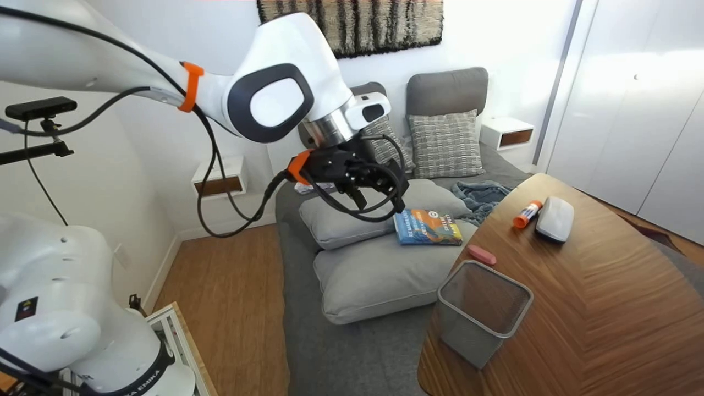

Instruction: Remove the book from the pillow and put it on the table

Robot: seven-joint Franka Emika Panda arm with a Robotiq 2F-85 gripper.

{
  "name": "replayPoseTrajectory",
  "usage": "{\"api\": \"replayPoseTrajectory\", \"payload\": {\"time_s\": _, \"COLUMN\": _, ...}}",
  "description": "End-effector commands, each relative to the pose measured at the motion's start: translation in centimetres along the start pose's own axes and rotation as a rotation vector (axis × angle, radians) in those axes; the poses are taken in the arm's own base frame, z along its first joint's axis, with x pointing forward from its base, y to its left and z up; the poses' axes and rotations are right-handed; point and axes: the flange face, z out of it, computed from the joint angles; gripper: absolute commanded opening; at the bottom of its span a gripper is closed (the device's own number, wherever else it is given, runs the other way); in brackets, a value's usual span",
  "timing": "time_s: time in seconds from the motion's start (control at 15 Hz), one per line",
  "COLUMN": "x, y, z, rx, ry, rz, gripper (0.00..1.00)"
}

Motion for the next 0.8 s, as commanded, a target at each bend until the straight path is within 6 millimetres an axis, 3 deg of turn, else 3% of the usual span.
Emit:
{"api": "replayPoseTrajectory", "payload": {"time_s": 0.0, "x": 0.3, "y": 0.1, "z": 0.1, "rx": -0.001, "ry": -0.004, "rz": -0.001, "gripper": 1.0}}
{"api": "replayPoseTrajectory", "payload": {"time_s": 0.53, "x": 0.7, "y": 0.5, "z": 0.6, "rx": -0.009, "ry": 0.015, "rz": 0.029, "gripper": 1.0}}
{"api": "replayPoseTrajectory", "payload": {"time_s": 0.73, "x": 2.8, "y": 1.8, "z": 1.3, "rx": -0.027, "ry": 0.13, "rz": 0.093, "gripper": 1.0}}
